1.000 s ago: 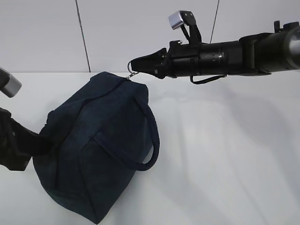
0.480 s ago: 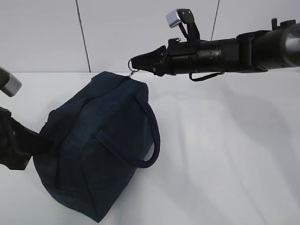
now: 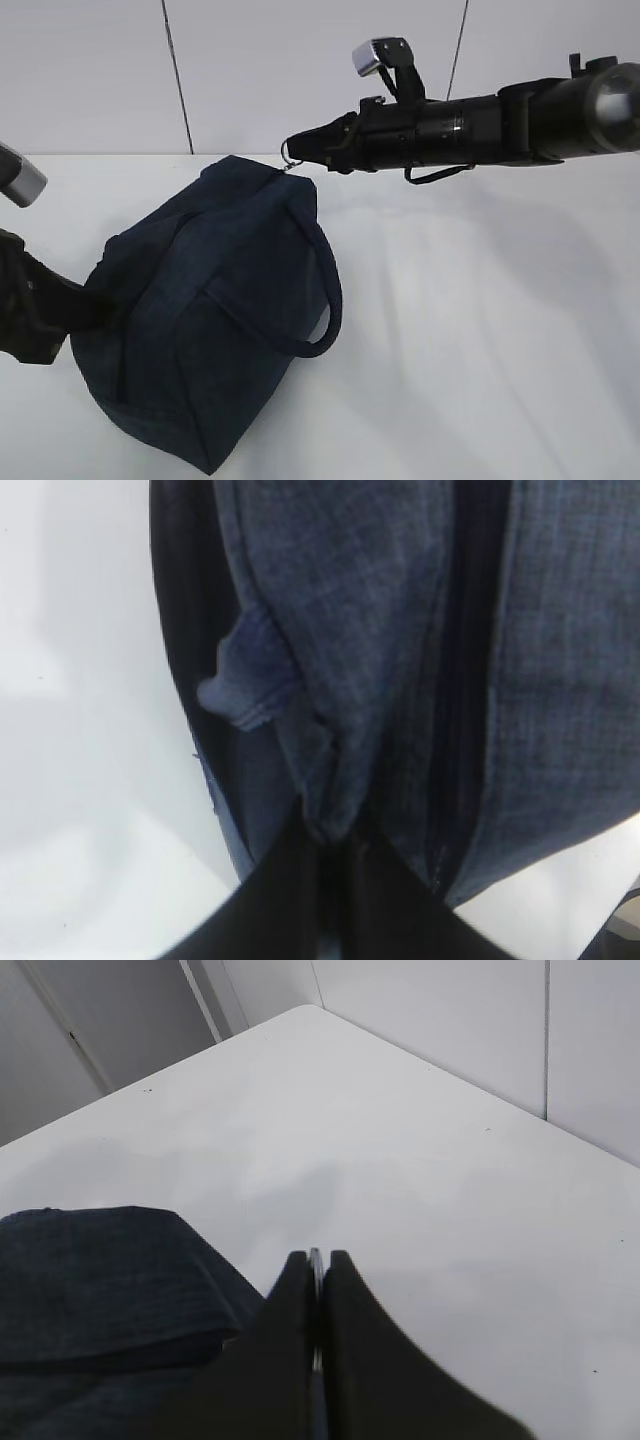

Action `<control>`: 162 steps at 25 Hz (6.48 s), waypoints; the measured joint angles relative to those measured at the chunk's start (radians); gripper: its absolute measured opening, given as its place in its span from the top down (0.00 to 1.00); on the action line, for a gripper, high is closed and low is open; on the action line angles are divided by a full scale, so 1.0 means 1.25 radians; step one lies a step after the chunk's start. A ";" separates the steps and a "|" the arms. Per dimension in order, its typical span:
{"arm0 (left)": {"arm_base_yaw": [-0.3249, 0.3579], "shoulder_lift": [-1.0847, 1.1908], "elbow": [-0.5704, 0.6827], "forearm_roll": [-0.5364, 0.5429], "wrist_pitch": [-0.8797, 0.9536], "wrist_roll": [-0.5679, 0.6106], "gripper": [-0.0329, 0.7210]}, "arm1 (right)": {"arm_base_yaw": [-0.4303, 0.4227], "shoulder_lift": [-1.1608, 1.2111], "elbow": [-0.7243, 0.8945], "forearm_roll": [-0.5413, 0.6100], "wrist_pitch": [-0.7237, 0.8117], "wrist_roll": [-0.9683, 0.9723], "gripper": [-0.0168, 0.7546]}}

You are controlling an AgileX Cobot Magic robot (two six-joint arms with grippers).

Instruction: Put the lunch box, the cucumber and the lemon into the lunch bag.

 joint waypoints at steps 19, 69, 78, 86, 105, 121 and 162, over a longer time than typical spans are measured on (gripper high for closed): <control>0.000 0.008 -0.062 -0.073 0.116 -0.016 0.86 | -0.008 0.031 -0.010 0.011 0.053 0.034 0.97; -0.011 0.489 -0.851 0.201 0.420 -0.314 0.43 | -0.009 0.018 -0.010 -0.034 0.125 0.076 0.97; -0.029 0.567 -0.950 0.202 0.467 -0.338 0.43 | -0.009 0.018 -0.013 -0.034 0.126 0.076 0.97; -0.051 0.585 -0.953 0.203 0.486 -0.345 0.44 | -0.009 0.018 -0.014 -0.036 0.126 0.076 0.97; -0.060 0.629 -0.959 0.189 0.509 -0.351 0.85 | -0.010 0.018 -0.014 -0.037 0.127 0.076 0.97; -0.060 0.618 -0.975 0.201 0.511 -0.350 0.95 | -0.011 0.018 -0.015 -0.019 0.127 0.091 0.97; -0.091 0.482 -0.975 0.173 0.577 -0.318 0.95 | -0.015 -0.012 -0.015 0.012 -0.002 0.101 0.97</control>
